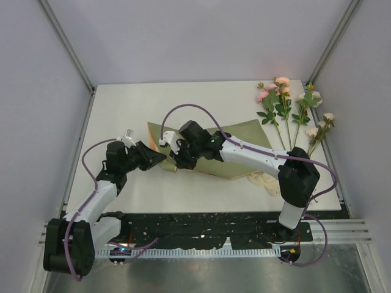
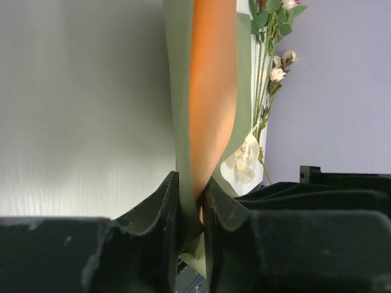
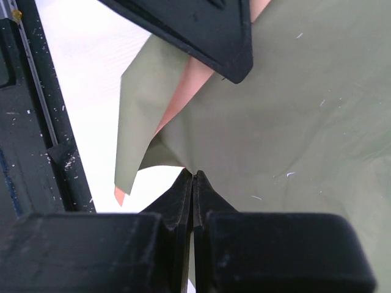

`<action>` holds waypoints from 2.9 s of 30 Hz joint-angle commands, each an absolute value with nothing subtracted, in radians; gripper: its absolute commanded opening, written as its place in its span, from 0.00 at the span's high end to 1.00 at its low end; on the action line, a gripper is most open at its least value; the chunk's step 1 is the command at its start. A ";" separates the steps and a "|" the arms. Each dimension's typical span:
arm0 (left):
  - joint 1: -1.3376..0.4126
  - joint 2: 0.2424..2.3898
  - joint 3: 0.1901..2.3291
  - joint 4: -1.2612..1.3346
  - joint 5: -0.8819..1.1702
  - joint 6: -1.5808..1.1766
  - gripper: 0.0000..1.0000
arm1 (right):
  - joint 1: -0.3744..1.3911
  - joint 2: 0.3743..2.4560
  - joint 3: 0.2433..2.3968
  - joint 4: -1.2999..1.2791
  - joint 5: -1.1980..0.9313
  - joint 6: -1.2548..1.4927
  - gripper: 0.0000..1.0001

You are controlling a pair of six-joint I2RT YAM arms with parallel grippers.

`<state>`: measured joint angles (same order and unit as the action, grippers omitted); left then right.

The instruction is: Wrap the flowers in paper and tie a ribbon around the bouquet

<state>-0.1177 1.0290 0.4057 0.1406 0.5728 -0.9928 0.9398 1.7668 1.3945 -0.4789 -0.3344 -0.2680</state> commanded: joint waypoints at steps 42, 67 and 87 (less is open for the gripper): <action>-0.149 0.842 0.436 0.106 0.581 -0.772 1.00 | 0.922 1.976 1.842 -0.500 -0.338 0.113 0.54; -0.152 0.857 0.430 0.123 0.584 -0.785 1.00 | 0.853 1.920 1.792 -0.343 -0.422 0.265 0.54; -0.166 0.867 0.442 0.117 0.574 -0.770 1.00 | 0.943 2.011 1.844 -0.463 -0.235 0.150 0.65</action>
